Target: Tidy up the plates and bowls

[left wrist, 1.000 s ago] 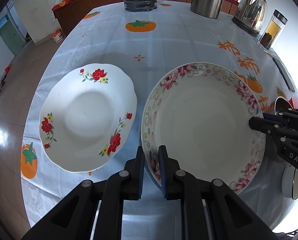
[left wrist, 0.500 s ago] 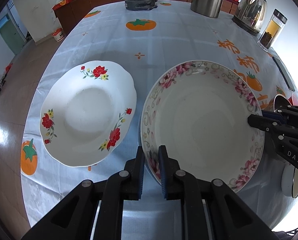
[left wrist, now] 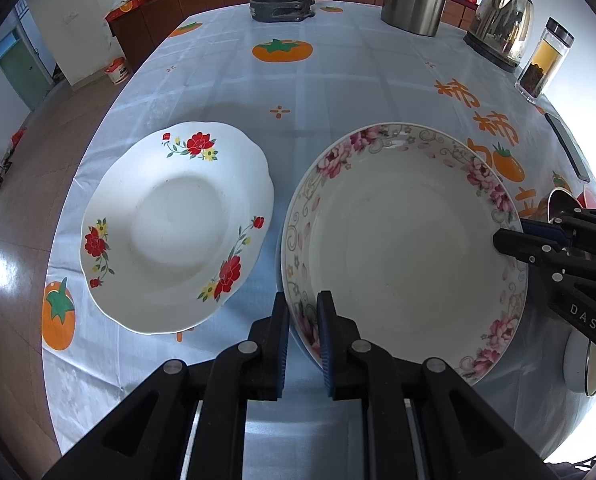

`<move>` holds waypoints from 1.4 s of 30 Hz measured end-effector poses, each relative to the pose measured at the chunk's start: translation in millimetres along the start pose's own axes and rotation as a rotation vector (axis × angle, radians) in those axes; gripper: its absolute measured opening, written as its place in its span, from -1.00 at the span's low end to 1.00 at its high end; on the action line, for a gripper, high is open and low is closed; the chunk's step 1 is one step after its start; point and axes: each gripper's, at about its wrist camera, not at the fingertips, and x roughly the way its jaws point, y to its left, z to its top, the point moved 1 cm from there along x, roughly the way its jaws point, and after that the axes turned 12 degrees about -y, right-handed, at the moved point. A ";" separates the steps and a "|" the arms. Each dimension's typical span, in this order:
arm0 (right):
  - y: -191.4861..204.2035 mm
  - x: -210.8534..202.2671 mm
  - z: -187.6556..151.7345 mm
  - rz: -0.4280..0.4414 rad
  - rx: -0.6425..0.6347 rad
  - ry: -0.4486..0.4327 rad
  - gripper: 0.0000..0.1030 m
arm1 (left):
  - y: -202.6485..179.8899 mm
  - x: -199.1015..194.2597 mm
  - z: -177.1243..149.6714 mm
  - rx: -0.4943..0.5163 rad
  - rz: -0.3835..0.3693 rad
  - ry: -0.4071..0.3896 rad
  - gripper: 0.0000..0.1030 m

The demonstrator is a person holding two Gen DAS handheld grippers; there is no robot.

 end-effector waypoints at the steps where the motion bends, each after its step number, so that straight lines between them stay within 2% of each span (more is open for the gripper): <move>1: 0.5 0.3 0.1 -0.003 -0.005 0.000 -0.73 | -0.5 0.0 -0.2 0.003 0.002 -0.001 -0.70; 25: 7.3 5.1 0.5 -0.048 -0.084 0.000 -0.68 | -0.6 0.4 0.2 0.003 0.009 -0.003 -0.70; 39: 7.1 5.4 -0.7 -0.048 -0.075 -0.014 -0.68 | 2.8 2.8 -0.8 -0.014 0.020 0.006 -0.74; 42: 6.1 4.2 -0.4 -0.038 -0.060 -0.027 -0.62 | 3.1 2.8 -0.7 -0.017 0.019 0.006 -0.74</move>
